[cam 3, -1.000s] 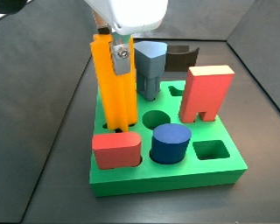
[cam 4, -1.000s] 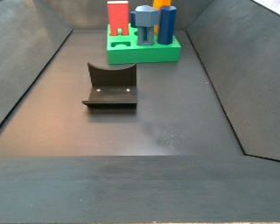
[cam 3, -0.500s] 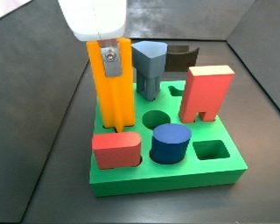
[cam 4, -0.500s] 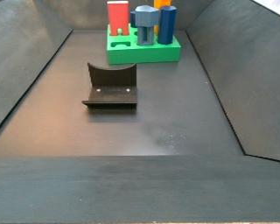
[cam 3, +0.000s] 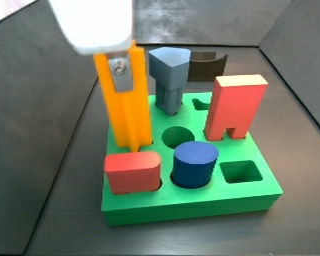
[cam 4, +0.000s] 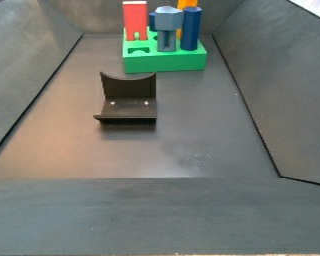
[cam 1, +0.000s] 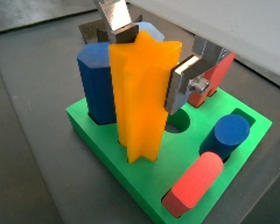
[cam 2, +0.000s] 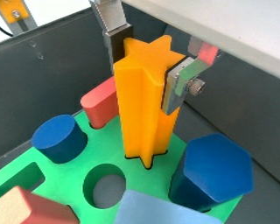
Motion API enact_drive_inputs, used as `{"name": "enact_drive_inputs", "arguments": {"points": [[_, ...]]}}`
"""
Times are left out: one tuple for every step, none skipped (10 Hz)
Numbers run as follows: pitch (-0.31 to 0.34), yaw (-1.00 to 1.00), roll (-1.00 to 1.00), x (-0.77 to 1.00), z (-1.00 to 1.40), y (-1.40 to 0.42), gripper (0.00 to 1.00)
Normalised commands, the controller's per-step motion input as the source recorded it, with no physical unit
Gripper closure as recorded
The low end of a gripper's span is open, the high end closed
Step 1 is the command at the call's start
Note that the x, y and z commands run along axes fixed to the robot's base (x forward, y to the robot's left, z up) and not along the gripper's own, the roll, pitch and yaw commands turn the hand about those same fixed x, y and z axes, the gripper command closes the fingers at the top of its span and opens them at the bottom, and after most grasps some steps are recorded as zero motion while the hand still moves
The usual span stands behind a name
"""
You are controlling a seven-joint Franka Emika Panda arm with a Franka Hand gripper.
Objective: Pick up the star object. Move up. Move to above the board. Insert the star object.
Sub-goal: Insert the star object.
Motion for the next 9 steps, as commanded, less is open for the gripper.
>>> {"name": "enact_drive_inputs", "arguments": {"points": [[-0.257,0.35,0.16,0.07,-0.61,-0.17,1.0],[-0.236,0.37,0.19,0.04,-0.61,-0.13,1.0],[-0.227,0.35,0.24,0.0,-0.57,-0.11,1.0],[-0.233,0.33,0.25,0.0,-0.55,-0.11,1.0],[-0.216,0.31,0.27,0.05,-0.54,-0.12,1.0],[0.049,0.0,0.0,0.08,0.0,0.0,1.0],[0.0,0.0,0.0,0.0,-0.09,-0.06,1.0],[0.0,-0.12,0.24,0.0,-0.88,-0.18,1.0],[0.016,-0.41,0.18,0.12,-0.89,-0.28,1.0]]}}
